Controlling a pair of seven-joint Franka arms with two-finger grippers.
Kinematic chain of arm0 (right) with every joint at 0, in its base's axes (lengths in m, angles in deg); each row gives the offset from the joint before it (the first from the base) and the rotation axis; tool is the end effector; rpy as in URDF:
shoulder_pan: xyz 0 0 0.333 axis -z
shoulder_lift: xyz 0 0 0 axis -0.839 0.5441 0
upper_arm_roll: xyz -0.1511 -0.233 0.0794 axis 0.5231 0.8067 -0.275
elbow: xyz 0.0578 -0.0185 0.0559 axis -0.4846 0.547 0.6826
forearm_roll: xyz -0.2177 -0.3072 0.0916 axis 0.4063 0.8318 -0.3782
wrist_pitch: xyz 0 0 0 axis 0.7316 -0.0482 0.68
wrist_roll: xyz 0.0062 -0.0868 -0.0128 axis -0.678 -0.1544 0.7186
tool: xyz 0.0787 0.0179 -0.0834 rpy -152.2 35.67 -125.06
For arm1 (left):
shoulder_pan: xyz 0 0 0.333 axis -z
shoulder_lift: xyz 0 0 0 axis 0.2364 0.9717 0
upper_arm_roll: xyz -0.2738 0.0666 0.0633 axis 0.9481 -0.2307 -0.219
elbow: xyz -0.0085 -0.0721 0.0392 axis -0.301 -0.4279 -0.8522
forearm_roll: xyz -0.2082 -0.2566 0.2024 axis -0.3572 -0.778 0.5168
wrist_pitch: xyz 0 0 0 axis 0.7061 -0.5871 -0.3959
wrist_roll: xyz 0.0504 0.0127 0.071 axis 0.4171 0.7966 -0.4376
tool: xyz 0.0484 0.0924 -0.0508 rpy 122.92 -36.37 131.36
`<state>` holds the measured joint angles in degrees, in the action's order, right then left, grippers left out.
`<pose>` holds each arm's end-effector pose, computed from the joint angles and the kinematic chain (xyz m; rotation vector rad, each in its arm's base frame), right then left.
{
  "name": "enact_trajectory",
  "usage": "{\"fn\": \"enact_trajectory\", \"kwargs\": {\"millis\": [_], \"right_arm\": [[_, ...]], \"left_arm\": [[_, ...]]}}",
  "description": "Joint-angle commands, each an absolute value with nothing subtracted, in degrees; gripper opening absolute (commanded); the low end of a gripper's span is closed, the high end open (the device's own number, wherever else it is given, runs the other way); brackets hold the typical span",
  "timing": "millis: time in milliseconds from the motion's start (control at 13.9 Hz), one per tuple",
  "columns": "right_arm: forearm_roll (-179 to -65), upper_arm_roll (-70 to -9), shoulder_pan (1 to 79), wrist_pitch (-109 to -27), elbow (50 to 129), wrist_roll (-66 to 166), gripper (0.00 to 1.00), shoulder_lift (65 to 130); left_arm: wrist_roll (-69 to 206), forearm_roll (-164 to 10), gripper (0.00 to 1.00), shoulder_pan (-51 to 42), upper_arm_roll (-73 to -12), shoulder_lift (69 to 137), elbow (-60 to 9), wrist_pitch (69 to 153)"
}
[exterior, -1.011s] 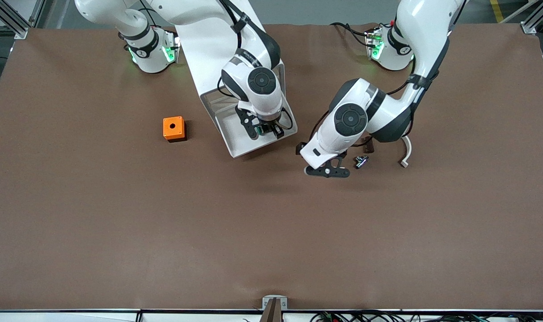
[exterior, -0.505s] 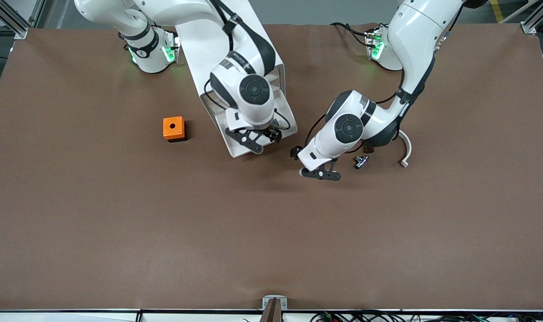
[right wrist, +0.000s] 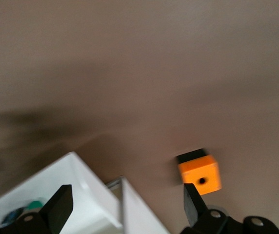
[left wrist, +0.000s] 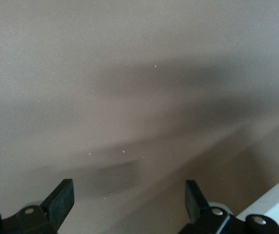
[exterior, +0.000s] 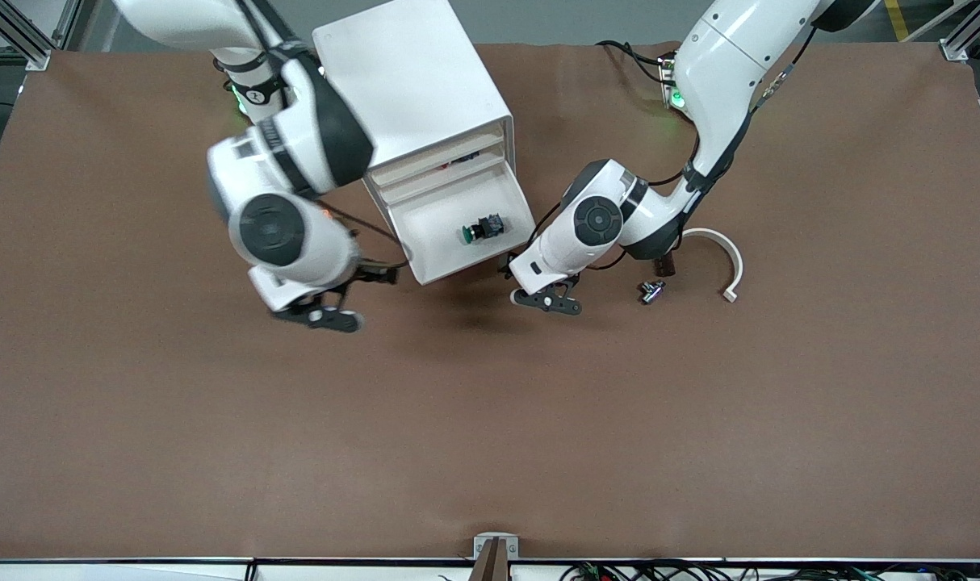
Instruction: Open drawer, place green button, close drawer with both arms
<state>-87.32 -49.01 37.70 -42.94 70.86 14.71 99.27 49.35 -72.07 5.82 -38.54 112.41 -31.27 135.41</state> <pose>0.5897 0.2497 0.4059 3.0530 -0.2005 -0.3966 0.4787 -0.4150 0.1934 2.8799 -0.2284 -0.1529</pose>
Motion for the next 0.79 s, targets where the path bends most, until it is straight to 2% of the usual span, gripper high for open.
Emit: {"fn": "enact_trajectory", "kwargs": {"millis": [0, 433, 722], "right_arm": [[-84.89, -50.42, 46.11, -40.4, 71.45, 26.67, 1.0, 95.76], [-83.91, -50.41, 61.06, -33.82, 71.28, 45.42, 1.0, 89.17], [-84.0, -50.33, 65.12, -32.48, 71.1, 45.61, 1.0, 86.08]], "left_arm": [[49.54, -73.01, 1.0, 6.54, -38.36, 112.42, -32.67, 135.1], [41.28, -72.83, 1.0, 8.91, -38.1, 111.02, -33.03, 127.02], [39.18, -72.83, 1.0, 12.42, -38.01, 110.39, -34.0, 126.84]]}}
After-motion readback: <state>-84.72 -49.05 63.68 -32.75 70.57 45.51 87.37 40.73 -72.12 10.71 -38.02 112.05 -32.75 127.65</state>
